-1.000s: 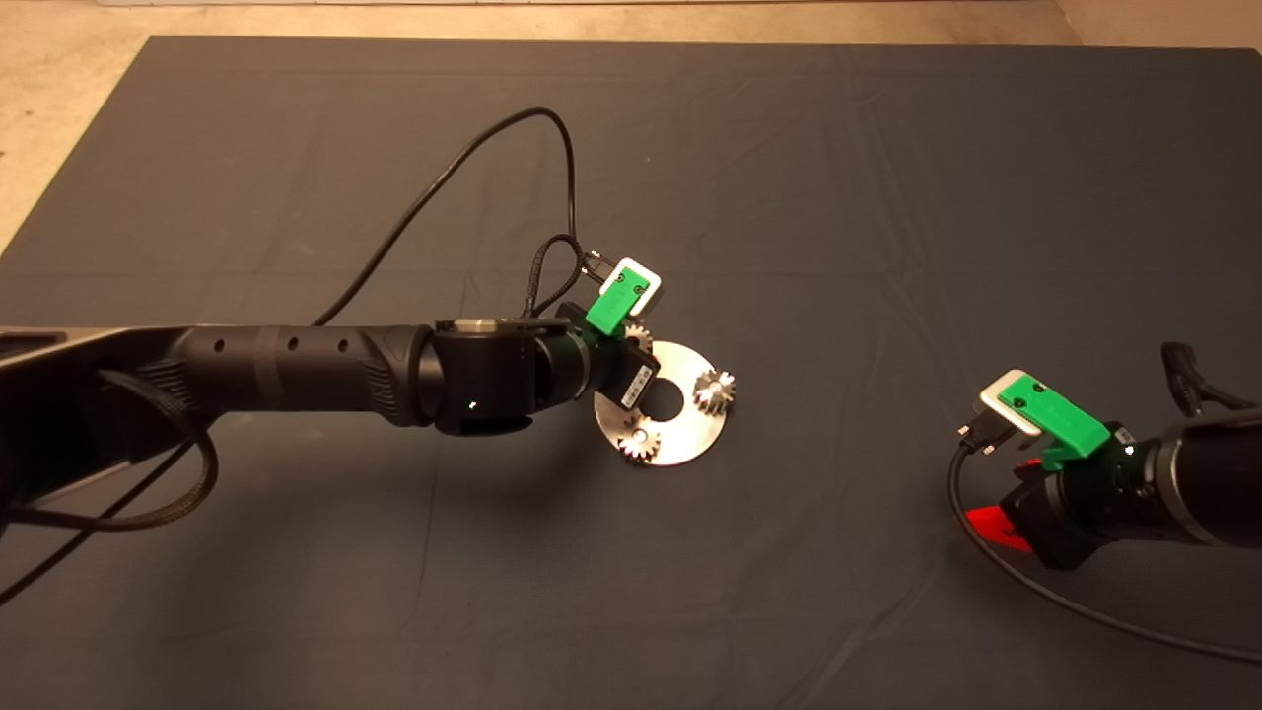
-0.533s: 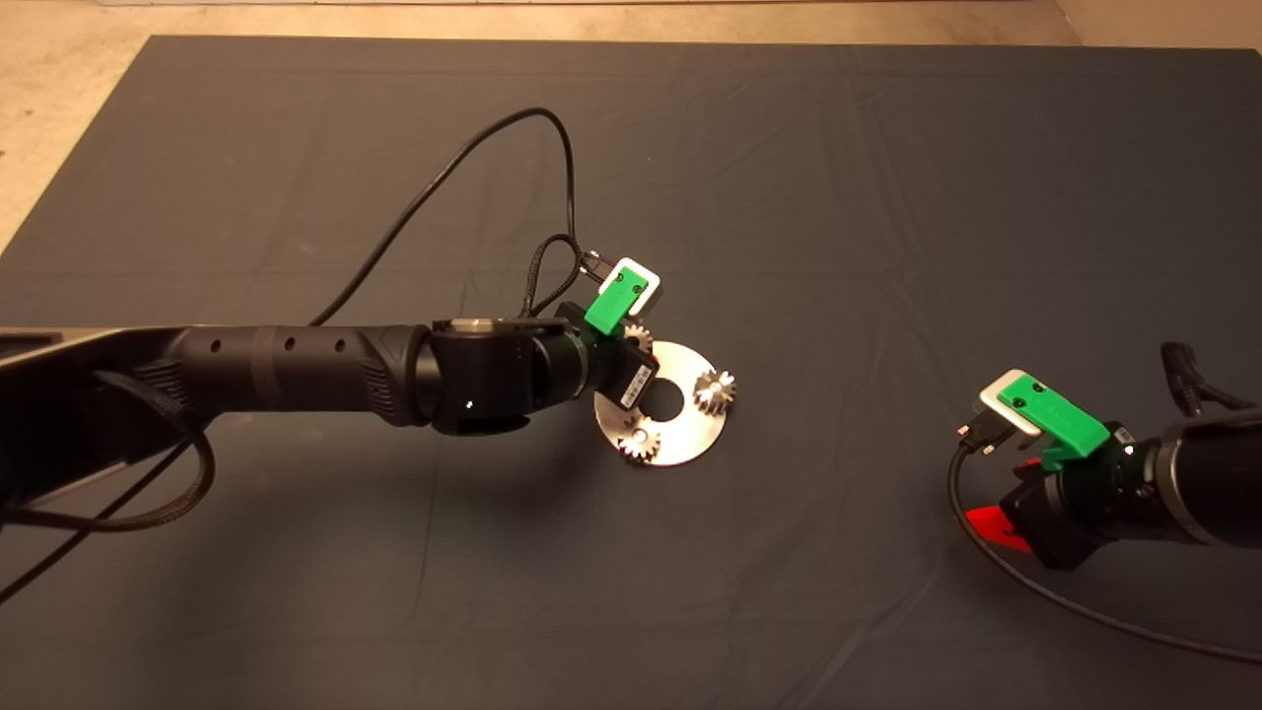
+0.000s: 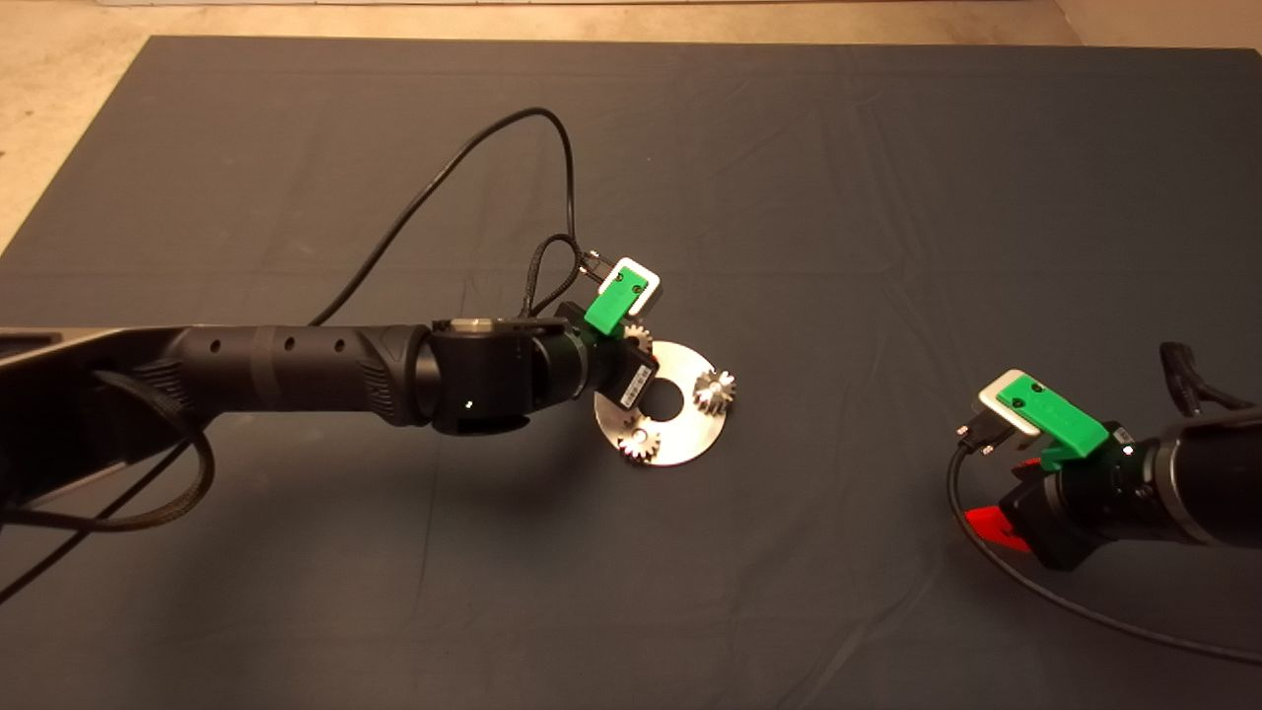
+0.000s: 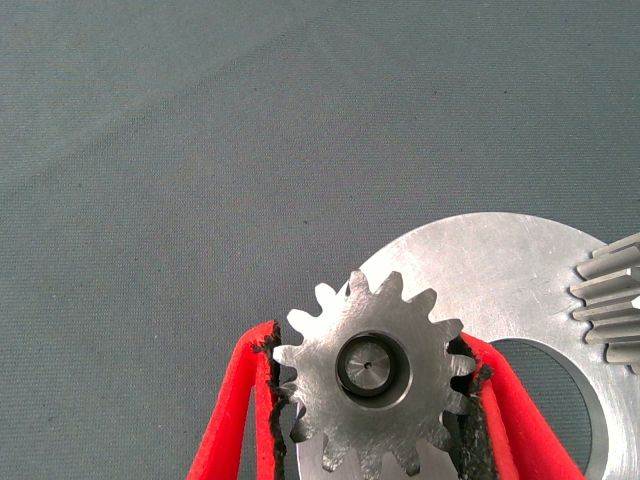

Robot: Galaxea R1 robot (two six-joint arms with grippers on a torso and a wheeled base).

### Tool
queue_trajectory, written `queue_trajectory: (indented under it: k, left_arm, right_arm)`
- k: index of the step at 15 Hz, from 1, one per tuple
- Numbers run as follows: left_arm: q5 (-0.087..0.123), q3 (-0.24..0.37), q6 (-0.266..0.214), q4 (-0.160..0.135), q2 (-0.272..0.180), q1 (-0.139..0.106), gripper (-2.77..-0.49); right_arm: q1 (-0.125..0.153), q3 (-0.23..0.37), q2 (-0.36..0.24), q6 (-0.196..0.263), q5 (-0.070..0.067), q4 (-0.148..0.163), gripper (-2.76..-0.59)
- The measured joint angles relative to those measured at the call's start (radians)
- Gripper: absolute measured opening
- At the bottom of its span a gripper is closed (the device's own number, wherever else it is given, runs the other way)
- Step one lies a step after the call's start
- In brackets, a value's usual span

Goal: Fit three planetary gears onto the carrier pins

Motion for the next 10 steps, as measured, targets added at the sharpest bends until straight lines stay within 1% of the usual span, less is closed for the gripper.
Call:
queue_trajectory:
  k: [3,4,6,8,9,10]
  left_arm:
    - [0.0,0.0,0.0,0.002,0.0,0.0,-2.5]
    - [0.0,0.0,0.0,0.004,0.0,0.0,-2.42]
    - [0.0,0.0,0.0,0.006,0.0,0.0,-2.38]
    - [-0.001,0.0,0.0,0.008,0.0,0.0,-2.26]
    - [-0.009,0.0,0.0,0.023,0.0,0.0,-2.21]
    - [-0.012,0.0,0.0,0.038,0.0,-0.001,-2.21]
  right_arm:
    - [0.0,0.0,0.0,0.0,0.0,0.0,-1.47]
    - [0.0,0.0,0.0,0.0,0.0,0.0,-1.47]
    - [0.0,0.0,0.0,0.0,0.0,0.0,-1.47]
    - [0.0,0.0,0.0,0.0,0.0,0.0,-1.47]
    - [0.0,0.0,0.0,0.0,0.0,0.0,-1.47]
    - [0.0,0.0,0.0,0.0,0.0,0.0,-1.47]
